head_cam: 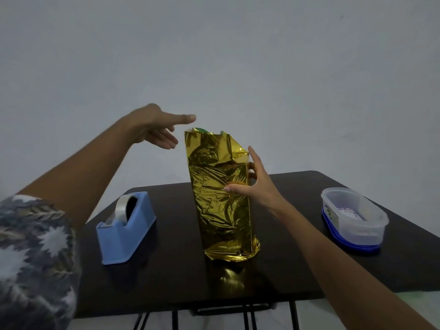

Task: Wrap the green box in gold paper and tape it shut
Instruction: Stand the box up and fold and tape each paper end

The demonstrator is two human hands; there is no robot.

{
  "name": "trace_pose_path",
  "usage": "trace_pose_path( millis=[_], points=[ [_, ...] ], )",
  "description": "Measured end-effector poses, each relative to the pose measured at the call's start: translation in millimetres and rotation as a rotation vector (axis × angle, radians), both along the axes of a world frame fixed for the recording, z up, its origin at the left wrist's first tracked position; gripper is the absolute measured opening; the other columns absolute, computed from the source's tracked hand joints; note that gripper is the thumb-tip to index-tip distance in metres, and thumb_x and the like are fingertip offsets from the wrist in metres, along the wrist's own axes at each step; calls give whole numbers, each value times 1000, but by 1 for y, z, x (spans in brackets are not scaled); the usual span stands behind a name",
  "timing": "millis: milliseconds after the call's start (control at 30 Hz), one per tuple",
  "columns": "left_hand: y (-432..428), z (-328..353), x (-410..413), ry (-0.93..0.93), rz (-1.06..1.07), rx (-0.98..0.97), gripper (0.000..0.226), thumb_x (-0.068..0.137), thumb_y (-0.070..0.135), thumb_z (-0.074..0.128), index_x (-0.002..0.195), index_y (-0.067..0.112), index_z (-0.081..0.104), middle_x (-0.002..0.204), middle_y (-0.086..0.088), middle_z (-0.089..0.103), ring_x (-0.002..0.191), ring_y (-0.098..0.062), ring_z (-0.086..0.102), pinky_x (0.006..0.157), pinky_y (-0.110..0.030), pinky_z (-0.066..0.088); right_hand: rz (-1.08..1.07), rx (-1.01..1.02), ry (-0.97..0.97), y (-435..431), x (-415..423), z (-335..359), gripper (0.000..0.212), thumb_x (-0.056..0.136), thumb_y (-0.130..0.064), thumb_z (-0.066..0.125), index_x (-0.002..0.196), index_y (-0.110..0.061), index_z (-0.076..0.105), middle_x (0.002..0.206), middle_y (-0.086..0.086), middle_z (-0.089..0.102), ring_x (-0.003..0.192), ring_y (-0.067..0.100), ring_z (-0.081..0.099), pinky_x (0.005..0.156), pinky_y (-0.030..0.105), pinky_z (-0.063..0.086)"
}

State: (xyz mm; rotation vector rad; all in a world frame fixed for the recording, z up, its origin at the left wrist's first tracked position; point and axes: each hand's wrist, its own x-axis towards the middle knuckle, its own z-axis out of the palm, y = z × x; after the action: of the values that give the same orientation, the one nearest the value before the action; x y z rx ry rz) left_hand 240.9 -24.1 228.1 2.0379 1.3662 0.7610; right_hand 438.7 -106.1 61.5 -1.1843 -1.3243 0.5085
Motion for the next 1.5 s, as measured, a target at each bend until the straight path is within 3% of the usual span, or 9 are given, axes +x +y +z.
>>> trace_pose_path(
  millis=[200,333,467,567,733,1067,1233,1400,1500],
  points=[
    [3,1,32,-108,-24,260,19,80,2,69,96,-7,66,72,-14,65,40,-6,58,47,-18,53,-9,-10,15,-2,0,1,114,67,-16,82,149,-34,4,149,9,28,135,25,31,104,36,33],
    [15,3,15,-504,39,362,16,88,14,64,97,0,64,77,-11,68,57,-14,65,51,-20,54,-22,-2,38,-2,1,0,125,66,-15,83,148,-36,-8,149,12,28,135,26,31,105,38,33],
    [27,-59,-9,-359,-147,180,8,87,6,63,81,6,68,81,-10,68,75,-20,65,60,-22,58,-14,-4,44,-2,0,-1,125,65,-16,83,148,-37,-9,150,12,26,136,26,30,102,37,34],
    [32,-97,-14,-448,-342,-22,17,85,1,62,76,9,74,85,-8,72,87,-22,67,72,-31,59,-21,3,32,-2,0,0,126,65,-16,83,147,-38,-10,151,11,25,137,26,29,103,37,33],
    [32,-106,-1,-618,-400,22,22,88,4,59,78,12,76,85,-5,73,81,-15,69,67,-26,57,-2,-10,8,-6,2,2,126,66,-14,82,145,-42,-12,153,11,22,140,26,25,108,44,31],
    [36,-80,10,-218,-501,204,25,89,3,60,83,20,77,92,6,72,80,-4,66,75,-30,53,7,-7,1,-7,0,4,122,68,-14,81,139,-48,-12,153,6,24,138,24,28,106,43,33],
    [33,-59,9,-476,-364,226,27,94,12,54,98,33,72,102,8,71,103,-14,63,83,-31,53,-1,-13,4,-6,0,4,120,62,-23,83,132,-55,-10,154,8,21,140,26,25,108,44,30],
    [28,-29,7,293,-634,482,52,85,-12,56,125,22,55,128,8,45,121,-6,36,86,-6,34,6,-27,19,-5,1,2,123,66,-19,82,144,-44,-10,153,7,22,140,25,25,101,36,33],
    [31,-26,14,374,-542,530,27,80,4,70,101,20,66,120,3,50,116,-13,43,95,-21,40,8,-31,22,-7,0,3,122,68,-16,81,145,-42,-10,153,7,22,139,24,25,100,35,34]
  ],
)
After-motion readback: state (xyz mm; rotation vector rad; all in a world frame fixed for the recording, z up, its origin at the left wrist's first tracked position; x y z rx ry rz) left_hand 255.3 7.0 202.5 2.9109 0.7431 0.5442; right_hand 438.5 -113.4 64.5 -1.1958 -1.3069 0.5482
